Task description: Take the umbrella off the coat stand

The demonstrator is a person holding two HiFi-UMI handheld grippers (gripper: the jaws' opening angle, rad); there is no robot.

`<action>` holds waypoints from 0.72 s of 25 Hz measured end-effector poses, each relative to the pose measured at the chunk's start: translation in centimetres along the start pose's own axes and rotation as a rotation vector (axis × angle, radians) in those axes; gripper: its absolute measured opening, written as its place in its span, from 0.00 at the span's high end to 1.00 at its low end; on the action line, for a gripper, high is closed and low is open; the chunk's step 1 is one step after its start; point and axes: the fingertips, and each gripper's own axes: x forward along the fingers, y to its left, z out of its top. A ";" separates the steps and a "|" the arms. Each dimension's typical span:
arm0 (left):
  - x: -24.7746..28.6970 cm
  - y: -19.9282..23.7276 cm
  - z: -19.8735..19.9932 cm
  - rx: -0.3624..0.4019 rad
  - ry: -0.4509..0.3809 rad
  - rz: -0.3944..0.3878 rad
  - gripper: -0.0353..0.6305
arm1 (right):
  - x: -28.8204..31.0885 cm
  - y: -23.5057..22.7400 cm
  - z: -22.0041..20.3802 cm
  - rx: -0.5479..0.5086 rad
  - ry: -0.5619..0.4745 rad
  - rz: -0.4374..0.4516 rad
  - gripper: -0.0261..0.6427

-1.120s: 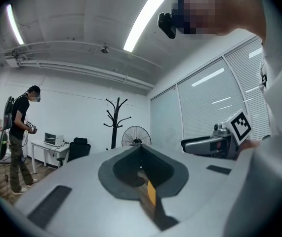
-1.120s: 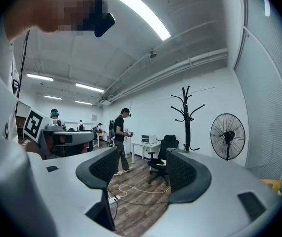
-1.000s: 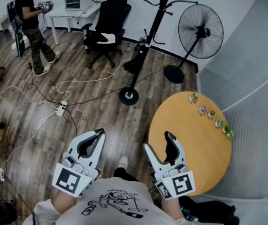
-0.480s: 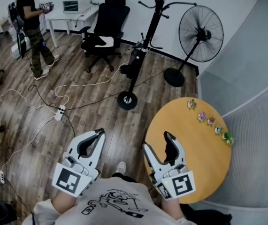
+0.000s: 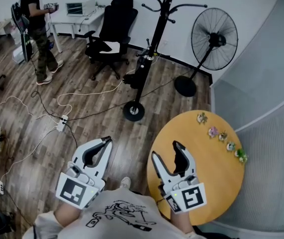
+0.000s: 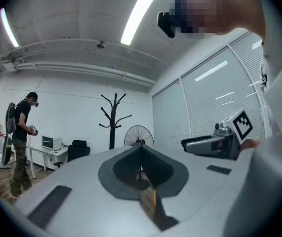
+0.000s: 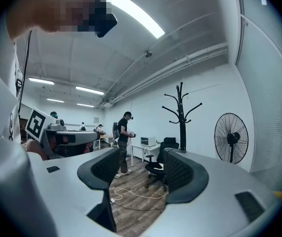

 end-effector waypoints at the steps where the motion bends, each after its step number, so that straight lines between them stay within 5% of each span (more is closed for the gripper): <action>1: 0.5 -0.1 0.0 0.001 0.001 0.000 0.94 | 0.1 -0.5 0.0 0.000 -0.001 0.001 0.53; 18: 5.7 -1.3 -1.3 0.002 0.024 0.022 0.94 | 1.2 -5.5 -1.0 0.011 0.010 0.031 0.56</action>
